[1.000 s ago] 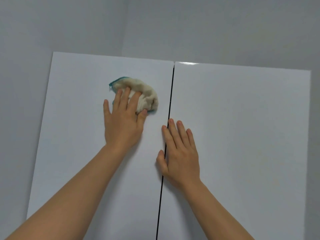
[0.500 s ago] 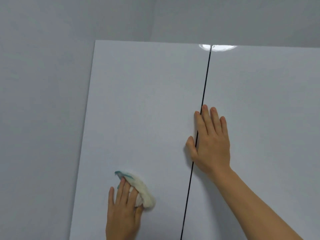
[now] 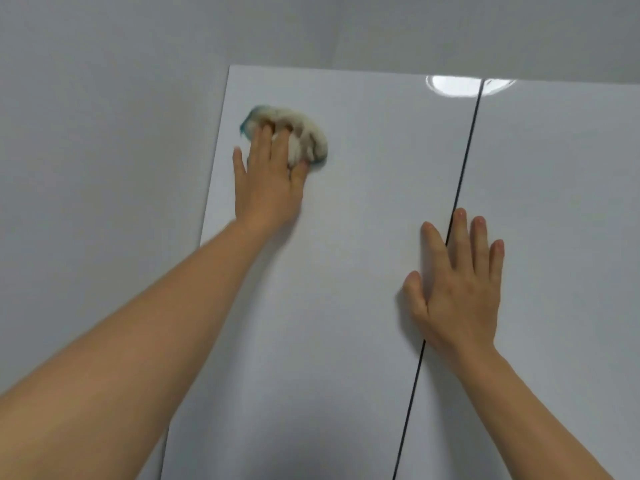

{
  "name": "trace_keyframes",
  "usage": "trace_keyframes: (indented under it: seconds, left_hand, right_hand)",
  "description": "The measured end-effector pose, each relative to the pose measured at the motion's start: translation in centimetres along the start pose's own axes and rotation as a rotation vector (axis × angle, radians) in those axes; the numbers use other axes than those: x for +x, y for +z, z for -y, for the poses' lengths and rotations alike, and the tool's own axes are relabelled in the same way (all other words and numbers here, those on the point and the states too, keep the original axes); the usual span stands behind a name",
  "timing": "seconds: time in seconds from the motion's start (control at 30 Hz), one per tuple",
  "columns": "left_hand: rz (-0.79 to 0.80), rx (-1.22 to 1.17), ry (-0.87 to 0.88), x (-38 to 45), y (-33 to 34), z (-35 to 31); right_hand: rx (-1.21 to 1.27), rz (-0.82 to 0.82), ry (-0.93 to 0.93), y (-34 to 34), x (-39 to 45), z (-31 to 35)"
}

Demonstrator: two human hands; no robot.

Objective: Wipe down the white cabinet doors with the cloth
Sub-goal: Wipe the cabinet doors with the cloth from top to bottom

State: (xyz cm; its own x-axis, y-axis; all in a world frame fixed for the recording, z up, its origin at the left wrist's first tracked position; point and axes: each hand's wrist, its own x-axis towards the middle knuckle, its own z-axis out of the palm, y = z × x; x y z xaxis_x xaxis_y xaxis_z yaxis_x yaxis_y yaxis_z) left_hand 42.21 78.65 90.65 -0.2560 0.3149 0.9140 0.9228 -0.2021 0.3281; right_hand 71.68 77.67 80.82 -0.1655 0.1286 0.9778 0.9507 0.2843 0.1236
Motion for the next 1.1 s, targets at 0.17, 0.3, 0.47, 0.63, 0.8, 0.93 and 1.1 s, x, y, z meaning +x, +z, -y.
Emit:
trace_keyframes:
  seconds: [0.17,0.3,0.47,0.63,0.8,0.93,1.1]
  left_hand:
    - [-0.007,-0.066,0.048,0.4,-0.3,2.5]
    - [-0.078,-0.120,-0.018,-7.6,1.7,6.0]
    - [0.047,-0.116,-0.119,-24.0,4.4,12.0]
    - [0.097,-0.169,-0.100,-26.7,5.0,12.9]
    - [0.066,-0.155,-0.033,-16.0,2.4,10.6]
    - [-0.004,-0.096,0.046,-3.9,0.0,5.7]
    - [-0.067,-0.116,0.033,-4.3,1.3,5.0]
  right_hand:
    - [-0.006,0.002,0.038,0.4,-0.2,0.7]
    - [0.026,-0.001,0.099,0.7,-0.1,1.6]
    - [0.019,-0.018,0.163,1.5,0.0,2.9]
    - [0.049,-0.028,0.210,1.5,-0.2,3.5]
    - [0.042,-0.051,0.208,1.5,0.4,3.7]
    - [0.021,-0.022,0.198,1.2,0.1,4.0]
    - [-0.034,-0.002,0.161,1.2,-0.3,3.6]
